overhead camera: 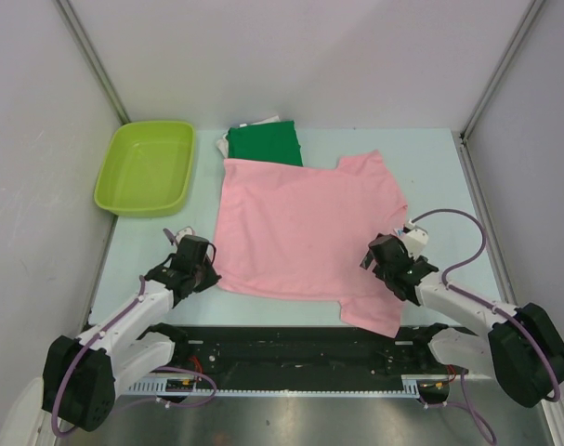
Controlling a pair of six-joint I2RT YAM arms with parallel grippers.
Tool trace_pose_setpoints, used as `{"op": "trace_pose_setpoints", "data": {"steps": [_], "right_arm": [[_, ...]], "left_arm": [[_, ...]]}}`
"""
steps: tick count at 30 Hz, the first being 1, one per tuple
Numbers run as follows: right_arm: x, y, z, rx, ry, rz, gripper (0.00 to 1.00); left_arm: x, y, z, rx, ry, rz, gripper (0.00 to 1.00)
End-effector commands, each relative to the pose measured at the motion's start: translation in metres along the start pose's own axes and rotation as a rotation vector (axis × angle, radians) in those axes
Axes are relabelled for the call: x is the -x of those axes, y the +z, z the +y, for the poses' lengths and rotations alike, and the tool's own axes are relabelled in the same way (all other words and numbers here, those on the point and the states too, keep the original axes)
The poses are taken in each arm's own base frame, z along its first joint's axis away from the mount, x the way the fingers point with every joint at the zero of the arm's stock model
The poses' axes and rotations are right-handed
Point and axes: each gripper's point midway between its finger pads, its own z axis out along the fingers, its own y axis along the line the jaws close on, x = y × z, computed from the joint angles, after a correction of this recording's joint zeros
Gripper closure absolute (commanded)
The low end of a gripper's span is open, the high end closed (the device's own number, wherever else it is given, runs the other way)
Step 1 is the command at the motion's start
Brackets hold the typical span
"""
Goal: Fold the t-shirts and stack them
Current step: Fold the tshirt
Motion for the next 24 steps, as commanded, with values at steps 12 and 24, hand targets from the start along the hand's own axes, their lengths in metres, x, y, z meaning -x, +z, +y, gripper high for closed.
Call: {"op": "trace_pose_setpoints", "data": {"steps": [12, 24], "right_arm": [[0.001, 0.036, 0.005, 0.05, 0.056, 0.092, 0.02], [0.014, 0.065, 0.014, 0.031, 0.084, 0.117, 0.04]], "left_arm": [[0.019, -0.005, -0.011, -0.027, -0.007, -0.054, 1.0], [0.028, -0.003, -0.017, -0.029, -0.031, -0.08, 0.99]]}}
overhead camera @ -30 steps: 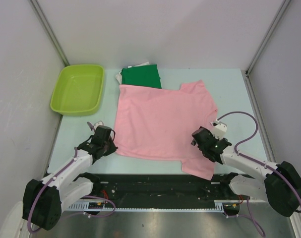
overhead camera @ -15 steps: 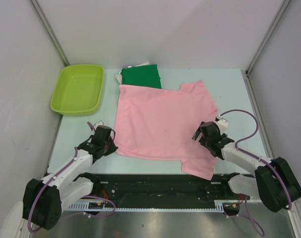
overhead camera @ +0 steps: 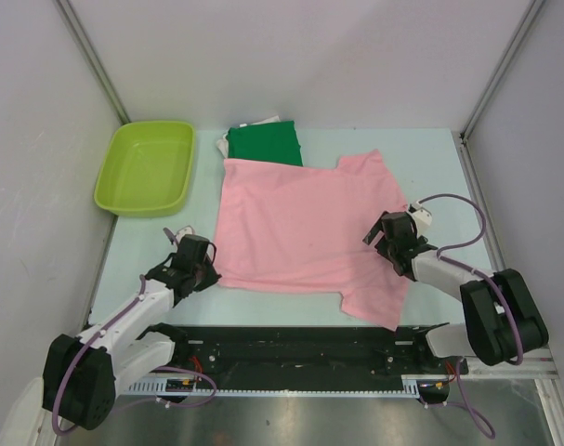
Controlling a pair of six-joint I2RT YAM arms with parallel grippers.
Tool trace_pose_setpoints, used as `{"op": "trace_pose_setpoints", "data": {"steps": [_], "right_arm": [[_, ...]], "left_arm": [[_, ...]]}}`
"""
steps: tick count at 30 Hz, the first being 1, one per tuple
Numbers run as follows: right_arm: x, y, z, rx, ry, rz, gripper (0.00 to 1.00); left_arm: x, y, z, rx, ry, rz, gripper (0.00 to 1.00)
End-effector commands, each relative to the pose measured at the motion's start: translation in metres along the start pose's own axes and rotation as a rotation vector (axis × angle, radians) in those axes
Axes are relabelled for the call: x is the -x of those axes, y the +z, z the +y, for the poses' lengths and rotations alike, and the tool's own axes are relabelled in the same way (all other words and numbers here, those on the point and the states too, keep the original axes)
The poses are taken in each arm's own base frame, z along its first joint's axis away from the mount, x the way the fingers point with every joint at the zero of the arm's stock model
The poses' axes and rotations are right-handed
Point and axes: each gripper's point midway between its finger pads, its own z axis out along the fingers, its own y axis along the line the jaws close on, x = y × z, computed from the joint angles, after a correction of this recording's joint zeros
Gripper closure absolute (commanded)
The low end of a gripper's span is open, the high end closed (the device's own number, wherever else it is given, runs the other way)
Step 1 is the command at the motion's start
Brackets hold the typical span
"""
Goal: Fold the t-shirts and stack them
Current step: Fold the tshirt
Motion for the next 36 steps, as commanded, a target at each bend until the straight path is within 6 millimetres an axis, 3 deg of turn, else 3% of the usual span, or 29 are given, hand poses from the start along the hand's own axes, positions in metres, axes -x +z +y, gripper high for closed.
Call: {"op": "trace_pose_setpoints", "data": {"steps": [1, 9, 13, 14, 17, 21, 26, 27, 36], "right_arm": [[-0.026, 0.015, -0.012, -0.05, -0.031, 0.11, 0.04], [-0.014, 0.025, -0.002, -0.059, -0.051, 0.079, 0.02], [0.02, -0.006, 0.013, -0.038, -0.078, -0.073, 0.0], [0.037, -0.026, 0.025, 0.016, -0.083, -0.137, 0.0], [0.05, -0.06, 0.029, 0.051, -0.086, -0.17, 0.0], [0.008, -0.085, -0.006, -0.032, -0.085, 0.014, 0.02], [-0.045, -0.115, -0.017, -0.07, -0.095, 0.13, 0.05], [-0.052, -0.12, -0.03, -0.114, -0.11, 0.152, 0.05], [-0.086, -0.14, -0.073, -0.207, 0.006, 0.22, 0.1]], "left_arm": [[0.027, -0.004, -0.017, -0.03, -0.035, -0.075, 0.99], [0.034, -0.001, -0.028, -0.051, -0.052, -0.078, 1.0], [0.036, -0.003, -0.029, -0.056, -0.046, -0.083, 0.99], [0.036, -0.004, -0.03, -0.061, -0.047, -0.087, 0.99], [0.038, -0.005, -0.031, -0.069, -0.045, -0.092, 0.99], [0.037, -0.007, -0.032, -0.078, -0.039, -0.093, 0.99], [0.035, -0.006, -0.032, -0.088, -0.041, -0.09, 0.99], [0.035, -0.006, -0.032, -0.089, -0.042, -0.089, 0.99], [0.032, -0.007, -0.035, -0.112, -0.038, -0.075, 1.0]]}}
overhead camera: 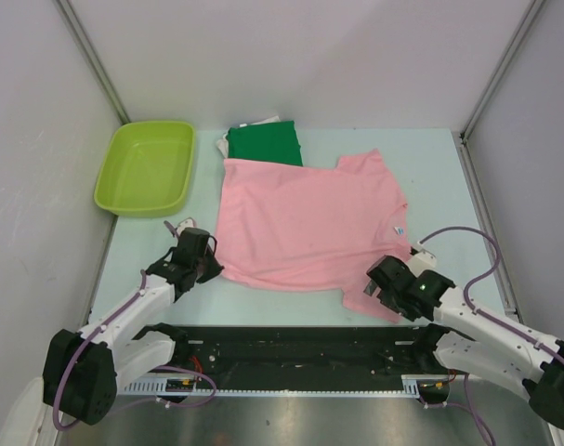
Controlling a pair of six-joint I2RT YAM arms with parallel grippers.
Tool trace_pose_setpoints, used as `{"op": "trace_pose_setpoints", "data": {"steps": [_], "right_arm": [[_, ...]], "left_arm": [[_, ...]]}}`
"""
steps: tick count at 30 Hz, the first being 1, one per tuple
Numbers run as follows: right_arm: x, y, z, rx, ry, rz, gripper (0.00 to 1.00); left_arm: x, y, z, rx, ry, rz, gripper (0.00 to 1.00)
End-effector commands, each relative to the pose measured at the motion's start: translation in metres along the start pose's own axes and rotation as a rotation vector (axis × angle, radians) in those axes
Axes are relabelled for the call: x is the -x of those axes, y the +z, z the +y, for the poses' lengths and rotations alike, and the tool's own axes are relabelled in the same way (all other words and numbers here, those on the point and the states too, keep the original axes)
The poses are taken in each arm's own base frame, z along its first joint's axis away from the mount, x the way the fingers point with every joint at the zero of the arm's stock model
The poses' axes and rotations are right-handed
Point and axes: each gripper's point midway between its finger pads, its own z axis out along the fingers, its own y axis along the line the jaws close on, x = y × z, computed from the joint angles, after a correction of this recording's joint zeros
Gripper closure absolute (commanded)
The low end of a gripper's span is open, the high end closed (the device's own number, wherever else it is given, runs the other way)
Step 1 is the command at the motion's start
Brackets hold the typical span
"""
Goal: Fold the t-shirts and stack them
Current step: Fold the tshirt
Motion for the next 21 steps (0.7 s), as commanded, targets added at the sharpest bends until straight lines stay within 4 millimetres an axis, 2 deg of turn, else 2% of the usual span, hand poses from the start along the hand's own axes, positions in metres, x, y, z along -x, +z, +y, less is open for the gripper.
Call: {"op": "trace_pose_setpoints", "data": {"steps": [1, 9, 12, 15, 16, 17, 21], "right_arm": [[-0.018, 0.001, -0.038, -0.091, 0.119, 0.023, 0.11], [-0.035, 0.012, -0.044, -0.102, 0.159, 0.048, 0.15], [-0.034, 0.012, -0.045, -0.113, 0.166, 0.025, 0.19], [-0.032, 0.012, -0.045, -0.101, 0.173, 0.019, 0.27], [-0.032, 0.012, -0.045, -0.098, 0.173, 0.017, 0.34], [-0.032, 0.012, -0.045, -0.098, 0.174, 0.019, 0.36], [-0.032, 0.012, -0.045, -0.097, 0.167, 0.015, 0.4]], "left_arm": [[0.012, -0.005, -0.014, -0.057, -0.019, -0.035, 1.0], [0.004, 0.002, -0.013, -0.051, -0.005, 0.003, 1.0], [0.003, 0.004, -0.014, -0.055, -0.003, 0.01, 1.0], [0.002, 0.005, -0.015, -0.054, 0.002, 0.016, 1.0], [0.002, 0.005, -0.015, -0.052, 0.0, 0.017, 1.0], [0.002, 0.006, -0.015, -0.052, 0.002, 0.019, 1.0], [0.001, 0.006, -0.014, -0.05, 0.002, 0.026, 1.0]]}}
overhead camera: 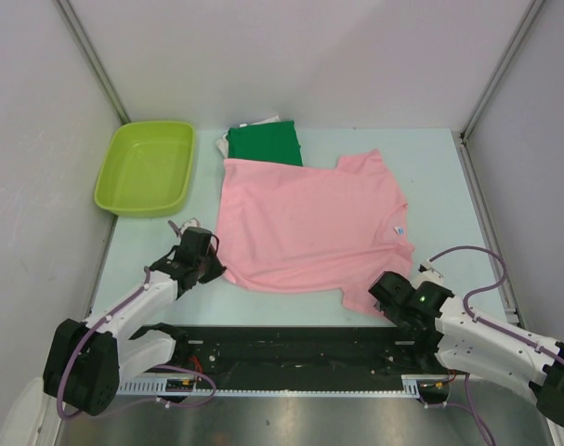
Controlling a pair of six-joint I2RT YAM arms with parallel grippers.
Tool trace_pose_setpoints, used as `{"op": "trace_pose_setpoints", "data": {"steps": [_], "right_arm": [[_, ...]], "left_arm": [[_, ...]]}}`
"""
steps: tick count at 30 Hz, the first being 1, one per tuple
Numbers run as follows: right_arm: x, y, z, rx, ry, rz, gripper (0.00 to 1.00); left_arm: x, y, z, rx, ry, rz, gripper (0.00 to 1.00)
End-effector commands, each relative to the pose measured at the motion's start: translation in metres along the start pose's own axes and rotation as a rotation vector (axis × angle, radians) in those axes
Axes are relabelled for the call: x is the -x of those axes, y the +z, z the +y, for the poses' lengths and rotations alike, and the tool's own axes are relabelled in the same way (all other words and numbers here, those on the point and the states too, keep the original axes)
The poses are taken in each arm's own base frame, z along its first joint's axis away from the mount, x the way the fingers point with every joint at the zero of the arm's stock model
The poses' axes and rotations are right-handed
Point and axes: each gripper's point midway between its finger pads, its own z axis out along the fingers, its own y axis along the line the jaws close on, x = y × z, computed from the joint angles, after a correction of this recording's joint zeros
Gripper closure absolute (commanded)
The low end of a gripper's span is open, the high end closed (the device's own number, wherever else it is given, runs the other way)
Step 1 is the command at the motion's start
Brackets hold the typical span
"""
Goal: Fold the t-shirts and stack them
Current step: Fold the tshirt
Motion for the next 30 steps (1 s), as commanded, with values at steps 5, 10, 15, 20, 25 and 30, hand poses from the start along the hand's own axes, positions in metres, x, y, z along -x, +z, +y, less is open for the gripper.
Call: {"op": "trace_pose_setpoints", "data": {"steps": [5, 10, 15, 20, 25, 30], "right_arm": [[0.005, 0.001, -0.002, -0.003, 0.015, -0.042, 0.41], [-0.002, -0.001, -0.002, -0.009, -0.021, -0.022, 0.42], [-0.004, 0.0, -0.003, -0.046, -0.018, -0.022, 0.41], [-0.004, 0.001, -0.005, -0.065, -0.004, -0.025, 0.52], [-0.005, 0.001, -0.005, -0.076, 0.004, -0.024, 0.66], [-0.003, 0.002, -0.005, -0.087, 0.008, -0.031, 1.0]], "left_arm": [[0.01, -0.004, -0.008, -0.033, 0.003, -0.031, 1.0], [0.011, -0.005, -0.008, -0.03, 0.004, -0.035, 1.0], [0.011, -0.006, -0.008, -0.034, 0.004, -0.032, 1.0], [0.011, -0.007, -0.008, -0.034, 0.01, -0.034, 1.0], [0.009, -0.006, -0.008, -0.036, 0.017, -0.024, 1.0], [0.007, -0.005, -0.008, -0.041, 0.017, -0.02, 1.0]]}}
